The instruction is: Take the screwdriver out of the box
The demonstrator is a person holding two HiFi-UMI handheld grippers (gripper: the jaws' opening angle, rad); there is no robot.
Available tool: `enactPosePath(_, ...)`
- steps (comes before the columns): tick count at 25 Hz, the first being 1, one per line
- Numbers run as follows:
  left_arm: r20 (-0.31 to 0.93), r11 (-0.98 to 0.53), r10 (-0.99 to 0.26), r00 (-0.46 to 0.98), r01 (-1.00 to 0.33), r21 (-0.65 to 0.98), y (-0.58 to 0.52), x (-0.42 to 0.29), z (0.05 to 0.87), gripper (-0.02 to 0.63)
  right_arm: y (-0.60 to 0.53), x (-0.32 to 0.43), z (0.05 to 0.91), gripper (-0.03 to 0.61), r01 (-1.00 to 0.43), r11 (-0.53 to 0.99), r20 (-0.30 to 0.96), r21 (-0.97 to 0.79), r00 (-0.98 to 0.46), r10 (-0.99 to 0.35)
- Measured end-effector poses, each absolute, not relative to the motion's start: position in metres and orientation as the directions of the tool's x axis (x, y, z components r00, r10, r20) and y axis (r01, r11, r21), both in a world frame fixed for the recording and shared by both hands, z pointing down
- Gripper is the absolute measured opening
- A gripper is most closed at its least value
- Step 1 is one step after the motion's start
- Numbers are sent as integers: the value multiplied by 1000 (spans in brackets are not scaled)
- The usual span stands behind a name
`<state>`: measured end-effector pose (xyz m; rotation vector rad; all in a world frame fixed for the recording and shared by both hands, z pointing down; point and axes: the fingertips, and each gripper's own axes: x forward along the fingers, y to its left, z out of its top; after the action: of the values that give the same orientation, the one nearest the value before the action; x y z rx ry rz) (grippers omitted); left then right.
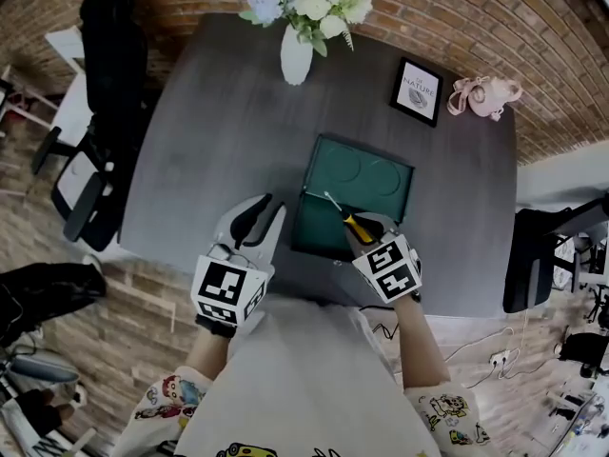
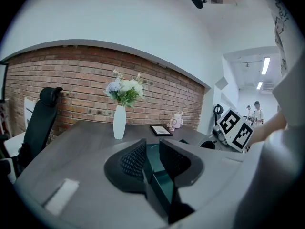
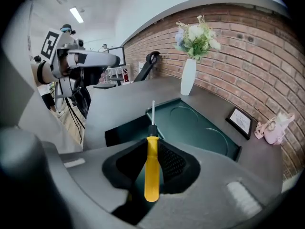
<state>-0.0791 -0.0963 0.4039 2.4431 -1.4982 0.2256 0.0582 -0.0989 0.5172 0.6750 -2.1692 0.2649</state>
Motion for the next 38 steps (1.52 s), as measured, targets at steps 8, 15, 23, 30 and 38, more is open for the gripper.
enactPosePath(8, 231, -474, -843, 486, -874, 111, -103, -65, 382, 81, -107, 79, 463, 74, -631, 774, 678, 56, -545, -493)
enactPosePath(15, 199, -533, -819, 539, -842, 86, -105, -38, 365, 81, -108, 102, 421, 74, -686, 724, 586, 70, -559, -586)
enactPosePath(23, 176, -567, -802, 571, -820, 78, -106, -21, 350, 81, -106, 125, 382, 74, -748, 662, 459, 52, -570, -681)
enactPosePath(30, 171, -577, -795, 582, -813, 80, -109, -18, 340, 73, -105, 141, 350, 74, -788, 615, 280, -14, -594, -754)
enactPosePath(38, 173, -605, -770, 614, -789, 108, -108, -13, 329, 44, -99, 155, 323, 74, -804, 594, 135, -27, -592, -795)
